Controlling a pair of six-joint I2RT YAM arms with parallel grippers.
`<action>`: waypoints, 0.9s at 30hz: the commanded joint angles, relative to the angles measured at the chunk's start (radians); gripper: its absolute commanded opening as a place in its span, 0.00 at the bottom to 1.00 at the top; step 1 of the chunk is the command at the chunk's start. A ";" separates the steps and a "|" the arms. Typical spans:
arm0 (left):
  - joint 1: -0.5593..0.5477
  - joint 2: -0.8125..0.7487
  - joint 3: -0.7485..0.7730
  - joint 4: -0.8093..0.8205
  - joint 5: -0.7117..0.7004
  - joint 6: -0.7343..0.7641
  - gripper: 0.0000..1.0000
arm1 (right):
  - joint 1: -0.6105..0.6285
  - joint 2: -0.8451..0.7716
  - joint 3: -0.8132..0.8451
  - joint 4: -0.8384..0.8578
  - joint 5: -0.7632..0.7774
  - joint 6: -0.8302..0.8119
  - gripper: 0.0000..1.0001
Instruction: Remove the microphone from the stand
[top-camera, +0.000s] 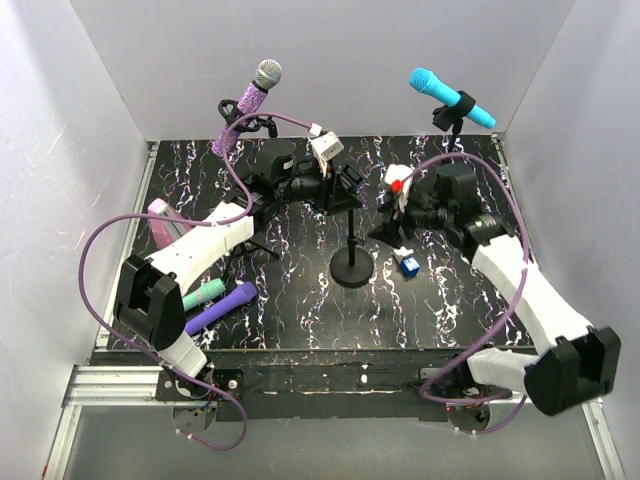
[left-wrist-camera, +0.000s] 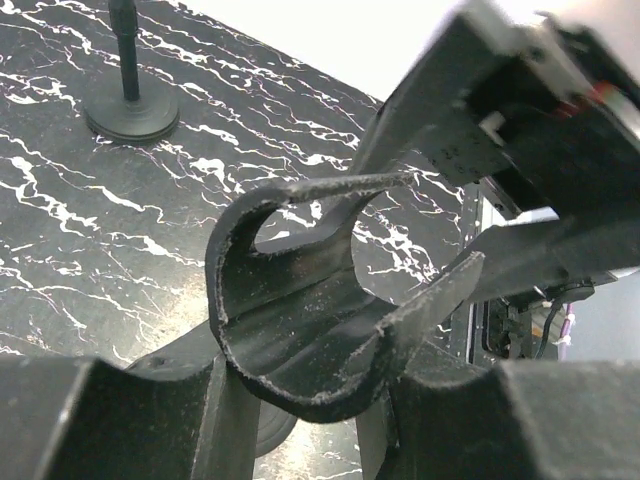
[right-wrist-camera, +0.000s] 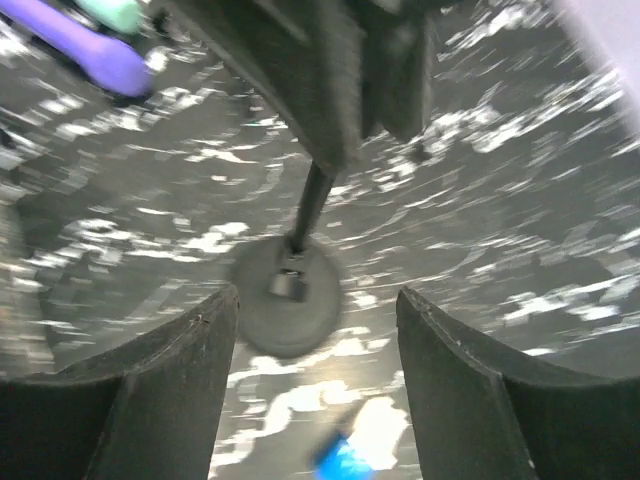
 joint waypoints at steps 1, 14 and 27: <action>0.009 -0.068 -0.010 -0.049 -0.003 0.041 0.00 | -0.064 0.212 0.088 -0.263 -0.274 0.562 0.69; 0.001 -0.086 -0.017 -0.096 0.029 0.121 0.00 | -0.153 0.530 0.171 -0.049 -0.478 0.940 0.64; 0.002 -0.088 -0.019 -0.107 -0.005 0.138 0.00 | -0.150 0.632 0.184 0.035 -0.569 1.009 0.51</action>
